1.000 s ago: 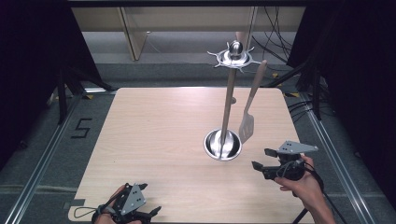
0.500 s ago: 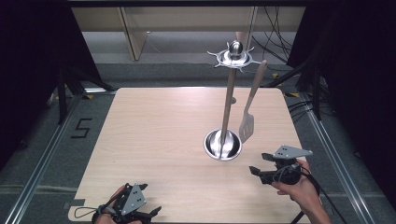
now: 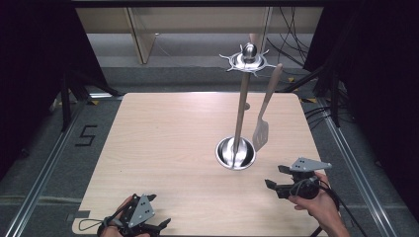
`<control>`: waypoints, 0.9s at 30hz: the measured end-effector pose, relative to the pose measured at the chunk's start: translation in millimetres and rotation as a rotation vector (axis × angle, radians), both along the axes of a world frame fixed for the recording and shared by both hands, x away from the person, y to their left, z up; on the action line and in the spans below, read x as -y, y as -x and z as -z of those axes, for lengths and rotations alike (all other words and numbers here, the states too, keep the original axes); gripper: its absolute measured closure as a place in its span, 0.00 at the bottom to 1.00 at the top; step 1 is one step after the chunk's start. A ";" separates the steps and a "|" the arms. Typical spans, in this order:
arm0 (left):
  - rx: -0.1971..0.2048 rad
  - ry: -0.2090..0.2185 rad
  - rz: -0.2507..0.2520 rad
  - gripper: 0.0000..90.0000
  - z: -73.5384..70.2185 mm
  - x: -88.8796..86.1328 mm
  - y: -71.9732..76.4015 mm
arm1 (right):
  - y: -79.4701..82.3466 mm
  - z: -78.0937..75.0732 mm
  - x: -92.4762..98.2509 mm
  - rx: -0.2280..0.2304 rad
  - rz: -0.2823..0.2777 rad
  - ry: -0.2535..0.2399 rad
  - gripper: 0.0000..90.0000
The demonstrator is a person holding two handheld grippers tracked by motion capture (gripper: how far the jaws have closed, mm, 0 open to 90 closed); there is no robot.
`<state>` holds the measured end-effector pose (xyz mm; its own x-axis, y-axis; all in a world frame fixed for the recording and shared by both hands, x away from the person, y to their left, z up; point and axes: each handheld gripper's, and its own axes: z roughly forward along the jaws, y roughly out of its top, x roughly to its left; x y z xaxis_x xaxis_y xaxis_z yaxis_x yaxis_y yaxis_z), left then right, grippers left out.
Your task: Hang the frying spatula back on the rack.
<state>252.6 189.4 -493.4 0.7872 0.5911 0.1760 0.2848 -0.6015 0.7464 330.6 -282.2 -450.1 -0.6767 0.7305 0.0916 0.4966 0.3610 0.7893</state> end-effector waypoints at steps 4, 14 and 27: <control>0.000 -0.001 0.000 0.17 -0.3 0.1 0.2 | 2.8 0.5 1.6 0.001 0.006 0.018 0.29; -0.002 0.009 -0.001 0.17 0.5 0.9 0.4 | 7.4 6.2 2.2 0.011 0.004 0.015 0.29; 0.003 -0.023 0.011 0.17 -0.7 -0.2 0.1 | 12.9 12.7 0.4 -0.013 0.006 0.005 0.29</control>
